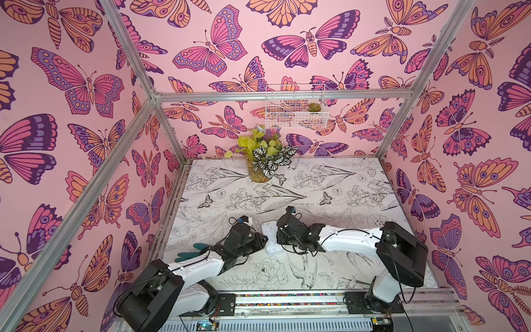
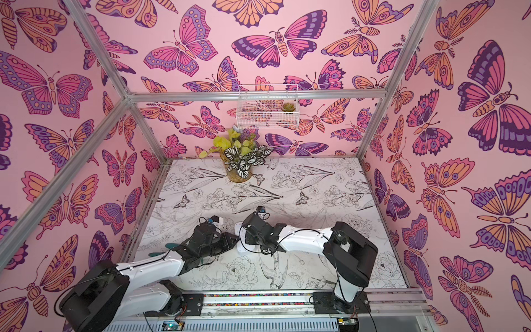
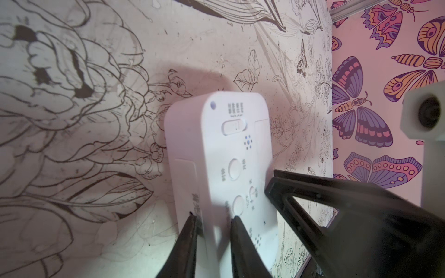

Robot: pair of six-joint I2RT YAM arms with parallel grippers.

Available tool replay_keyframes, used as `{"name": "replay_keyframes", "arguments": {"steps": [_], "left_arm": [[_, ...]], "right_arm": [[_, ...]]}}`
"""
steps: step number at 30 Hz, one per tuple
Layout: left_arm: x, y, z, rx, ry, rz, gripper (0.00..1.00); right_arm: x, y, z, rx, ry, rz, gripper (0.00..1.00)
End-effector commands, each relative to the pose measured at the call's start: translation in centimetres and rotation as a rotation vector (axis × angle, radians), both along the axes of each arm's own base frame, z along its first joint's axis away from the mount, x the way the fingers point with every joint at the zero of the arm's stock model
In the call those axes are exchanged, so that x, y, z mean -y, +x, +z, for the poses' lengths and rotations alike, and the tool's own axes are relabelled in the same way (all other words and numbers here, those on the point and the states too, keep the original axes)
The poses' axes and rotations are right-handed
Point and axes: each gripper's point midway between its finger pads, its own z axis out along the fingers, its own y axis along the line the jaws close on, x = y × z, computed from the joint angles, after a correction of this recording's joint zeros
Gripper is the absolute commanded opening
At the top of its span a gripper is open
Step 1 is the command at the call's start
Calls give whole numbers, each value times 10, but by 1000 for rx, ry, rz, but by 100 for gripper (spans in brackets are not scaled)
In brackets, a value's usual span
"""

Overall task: Insert the battery into the alarm
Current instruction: Install the cover on the alarm, then adjust the alarm at the center of the board.

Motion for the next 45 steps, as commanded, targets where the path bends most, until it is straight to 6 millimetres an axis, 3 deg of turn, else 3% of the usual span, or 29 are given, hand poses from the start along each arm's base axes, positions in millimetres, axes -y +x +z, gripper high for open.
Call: {"name": "replay_keyframes", "arguments": {"steps": [1,4,5,7,13,14,23,26,35,41,45], "left_arm": [[8,-9,8,14,-13,-60,27],[-8,-10,11,30,49,-25,34],[-14,-9,13,38,66,-11,39],[-24,-8,20,56,83,18,47],[-45,-11,33,97,95,86,53],[-49,-12,32,94,107,100,54],[-88,-18,22,69,158,267,67],[-96,-20,20,67,152,308,72],[-103,-25,19,64,133,345,77],[-101,-24,21,61,123,341,80],[-100,-25,22,56,118,342,80]], "right_arm": [[-15,-34,3,-30,15,131,27],[17,-25,13,51,-88,84,40],[23,-23,26,84,-88,84,48],[28,-24,34,105,-101,95,58],[16,-35,39,113,-126,137,86],[10,-38,37,116,-146,149,99],[-21,-44,15,96,-255,175,99],[-23,-41,8,88,-293,166,99],[-17,-36,-6,85,-365,139,99],[-26,-39,-11,66,-330,154,88],[-27,-39,-18,54,-331,147,86]]}}
